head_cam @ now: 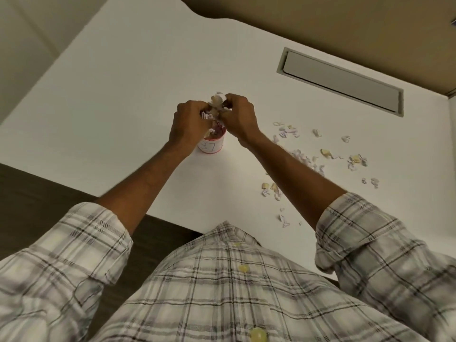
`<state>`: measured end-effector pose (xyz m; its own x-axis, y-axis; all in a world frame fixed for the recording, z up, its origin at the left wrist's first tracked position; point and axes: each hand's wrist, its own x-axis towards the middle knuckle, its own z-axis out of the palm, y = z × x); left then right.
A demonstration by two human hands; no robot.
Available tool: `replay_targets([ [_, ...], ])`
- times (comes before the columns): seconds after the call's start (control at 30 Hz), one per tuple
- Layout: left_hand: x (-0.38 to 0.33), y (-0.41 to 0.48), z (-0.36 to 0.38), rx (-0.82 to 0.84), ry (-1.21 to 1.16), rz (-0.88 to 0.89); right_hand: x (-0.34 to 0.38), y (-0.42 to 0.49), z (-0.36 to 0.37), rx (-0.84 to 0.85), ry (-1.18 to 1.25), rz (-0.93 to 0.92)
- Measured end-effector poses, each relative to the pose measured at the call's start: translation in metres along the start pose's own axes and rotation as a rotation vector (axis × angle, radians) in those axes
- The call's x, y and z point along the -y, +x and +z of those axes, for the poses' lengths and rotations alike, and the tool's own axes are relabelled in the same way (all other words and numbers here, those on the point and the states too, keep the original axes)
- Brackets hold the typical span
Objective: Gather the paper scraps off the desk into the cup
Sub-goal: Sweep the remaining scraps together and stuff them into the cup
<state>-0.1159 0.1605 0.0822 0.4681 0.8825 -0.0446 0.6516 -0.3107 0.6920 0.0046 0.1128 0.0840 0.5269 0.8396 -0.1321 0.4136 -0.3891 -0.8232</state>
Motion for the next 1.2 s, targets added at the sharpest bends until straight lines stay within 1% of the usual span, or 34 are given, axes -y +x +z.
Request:
replay_targets([
  [0.33,0.004,0.005,-0.004,0.054,-0.14,0.01,-0.006,-0.003,0.007,0.019,0.209,0.101],
  [0.47,0.008,0.003,-0.003,0.095,-0.112,0.038,-0.005,-0.008,0.005,0.071,0.294,0.11],
  [0.63,0.015,0.002,-0.004,0.098,-0.057,0.064,-0.01,-0.008,0.005,0.084,0.335,0.086],
  [0.8,0.019,0.004,-0.008,0.104,-0.026,0.064,-0.014,-0.009,0.004,0.039,0.255,0.045],
  [0.9,0.018,0.005,-0.011,0.144,0.006,0.075,-0.011,-0.012,0.001,0.016,0.146,-0.085],
  [1.07,0.013,0.009,-0.009,0.207,0.056,0.064,-0.014,-0.014,0.0,-0.025,-0.13,-0.28],
  [1.13,0.012,0.011,-0.007,0.228,0.023,0.053,-0.015,-0.018,-0.001,-0.012,-0.217,-0.359],
  [1.2,0.011,0.012,-0.005,0.241,-0.06,0.011,-0.016,-0.02,-0.003,0.008,-0.262,-0.401],
])
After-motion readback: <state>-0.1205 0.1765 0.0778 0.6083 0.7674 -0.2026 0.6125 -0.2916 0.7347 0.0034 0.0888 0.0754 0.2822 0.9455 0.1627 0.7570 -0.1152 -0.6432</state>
